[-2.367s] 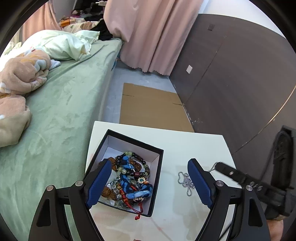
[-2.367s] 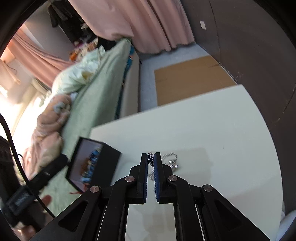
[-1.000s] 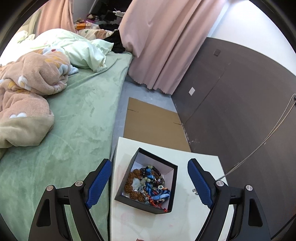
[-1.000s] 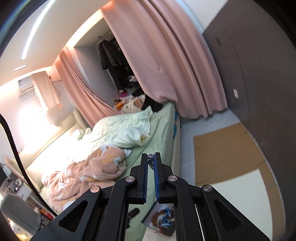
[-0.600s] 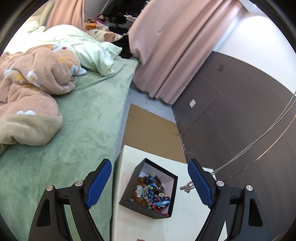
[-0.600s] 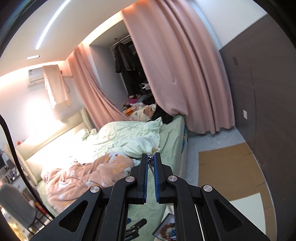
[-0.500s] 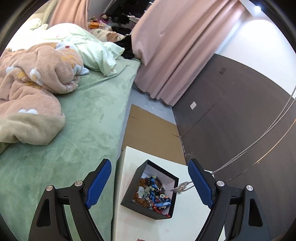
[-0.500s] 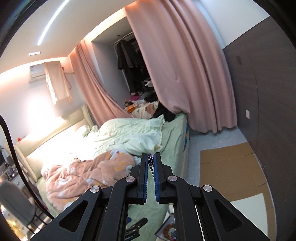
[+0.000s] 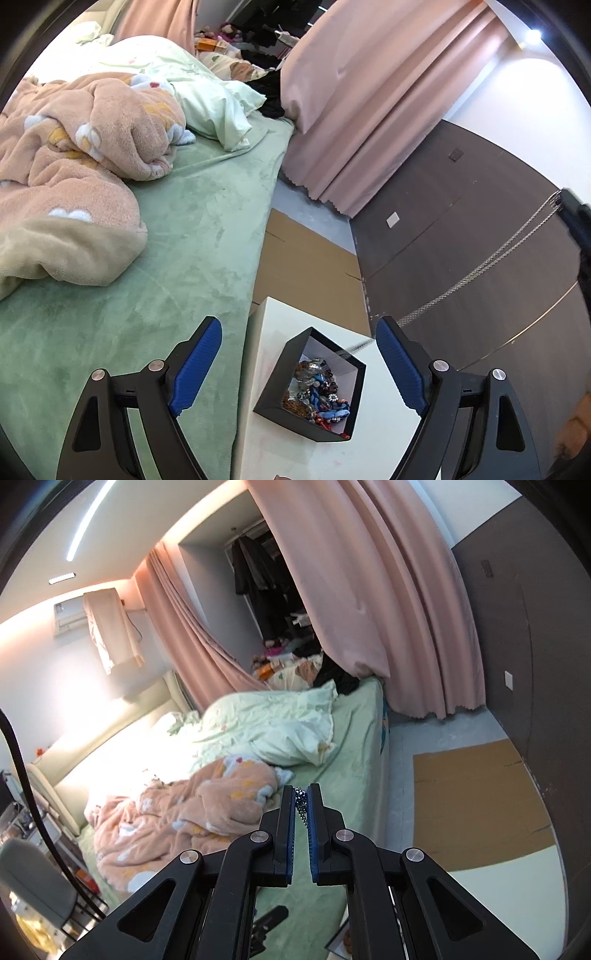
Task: Organize jewelry
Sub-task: 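Carry the silver chain pendant to the box with the right gripper and release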
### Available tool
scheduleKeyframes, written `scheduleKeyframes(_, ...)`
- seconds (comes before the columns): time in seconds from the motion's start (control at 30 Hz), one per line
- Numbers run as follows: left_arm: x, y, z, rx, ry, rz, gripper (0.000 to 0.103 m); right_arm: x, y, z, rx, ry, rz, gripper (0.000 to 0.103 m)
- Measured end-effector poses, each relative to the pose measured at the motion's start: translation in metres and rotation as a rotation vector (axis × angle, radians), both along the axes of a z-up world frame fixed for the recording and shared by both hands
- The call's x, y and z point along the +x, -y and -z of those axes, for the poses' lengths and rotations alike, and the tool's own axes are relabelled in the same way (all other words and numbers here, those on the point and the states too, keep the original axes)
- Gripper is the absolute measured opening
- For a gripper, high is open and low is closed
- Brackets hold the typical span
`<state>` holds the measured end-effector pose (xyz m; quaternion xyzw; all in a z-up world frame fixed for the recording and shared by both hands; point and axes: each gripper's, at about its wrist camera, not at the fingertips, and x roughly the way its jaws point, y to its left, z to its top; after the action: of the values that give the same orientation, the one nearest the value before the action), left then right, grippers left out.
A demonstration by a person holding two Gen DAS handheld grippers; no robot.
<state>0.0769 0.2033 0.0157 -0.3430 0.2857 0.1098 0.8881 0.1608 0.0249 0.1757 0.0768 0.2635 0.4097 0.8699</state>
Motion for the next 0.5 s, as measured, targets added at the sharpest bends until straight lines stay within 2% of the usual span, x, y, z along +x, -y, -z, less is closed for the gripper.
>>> scheduleKeyframes(0.1, 0.001, 0.001, 0.001, 0.004, -0.007, 0.004, 0.086, 0.007, -0.004, 0.018, -0.057, -0.057, 0.010, 0.010)
scheduleKeyframes(0.13, 0.002, 0.002, 0.001, 0.005, -0.010, 0.006, 0.086, 0.011, -0.004, 0.027, -0.070, -0.083, 0.004, 0.016)
scheduleKeyframes(0.17, 0.003, 0.002, 0.002, 0.006, -0.012, 0.007, 0.086, 0.013, -0.002, 0.035, -0.078, -0.101, 0.004, 0.028)
scheduleKeyframes(0.23, 0.003, 0.004, 0.002, 0.013, -0.016, 0.011, 0.086, 0.016, 0.006, 0.047, -0.085, -0.123, 0.018, 0.039)
scheduleKeyframes(0.5, 0.010, 0.016, 0.004, 0.051, -0.037, 0.026, 0.086, 0.025, 0.048, 0.084, -0.054, -0.212, 0.029, 0.039)
